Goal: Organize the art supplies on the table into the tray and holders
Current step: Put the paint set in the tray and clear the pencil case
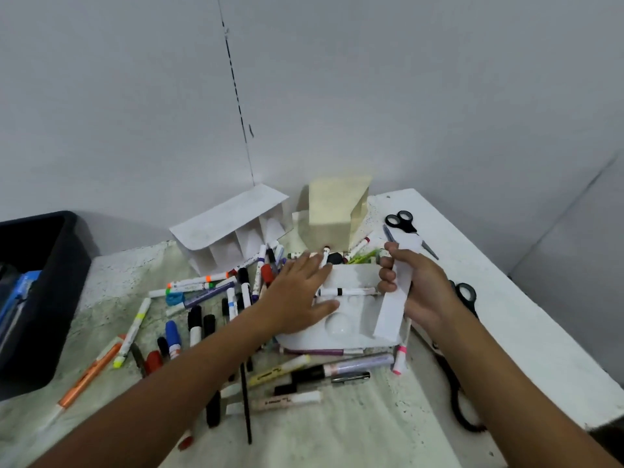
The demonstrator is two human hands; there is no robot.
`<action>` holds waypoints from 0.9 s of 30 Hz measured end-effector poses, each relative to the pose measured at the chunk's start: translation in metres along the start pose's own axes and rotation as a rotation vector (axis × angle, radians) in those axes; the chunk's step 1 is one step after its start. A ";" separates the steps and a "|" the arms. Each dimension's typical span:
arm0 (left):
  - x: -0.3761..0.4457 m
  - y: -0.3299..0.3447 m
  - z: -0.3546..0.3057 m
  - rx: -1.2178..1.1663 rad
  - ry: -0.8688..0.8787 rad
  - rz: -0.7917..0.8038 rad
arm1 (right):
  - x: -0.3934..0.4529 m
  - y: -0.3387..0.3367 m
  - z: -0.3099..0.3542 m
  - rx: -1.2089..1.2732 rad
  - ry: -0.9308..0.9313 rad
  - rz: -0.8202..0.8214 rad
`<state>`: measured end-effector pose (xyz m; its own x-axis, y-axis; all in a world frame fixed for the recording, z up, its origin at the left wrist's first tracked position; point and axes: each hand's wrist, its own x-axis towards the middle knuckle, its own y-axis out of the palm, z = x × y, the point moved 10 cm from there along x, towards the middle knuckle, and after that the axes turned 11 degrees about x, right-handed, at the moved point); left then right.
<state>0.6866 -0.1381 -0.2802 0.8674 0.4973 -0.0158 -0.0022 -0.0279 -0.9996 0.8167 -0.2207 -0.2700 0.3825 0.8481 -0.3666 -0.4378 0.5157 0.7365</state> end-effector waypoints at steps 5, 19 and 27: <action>-0.018 0.003 -0.006 0.022 0.049 0.023 | 0.008 -0.010 0.003 0.022 0.007 -0.031; -0.020 -0.032 -0.003 -0.177 -0.024 -0.206 | 0.041 -0.006 0.021 -0.026 0.079 -0.019; 0.045 -0.033 0.022 -0.151 -0.384 -0.240 | 0.054 -0.012 0.030 -0.052 0.126 0.012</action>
<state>0.7149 -0.0957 -0.2482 0.5880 0.7886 0.1796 0.2731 0.0154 -0.9619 0.8672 -0.1853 -0.2815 0.2733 0.8609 -0.4292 -0.4844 0.5086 0.7118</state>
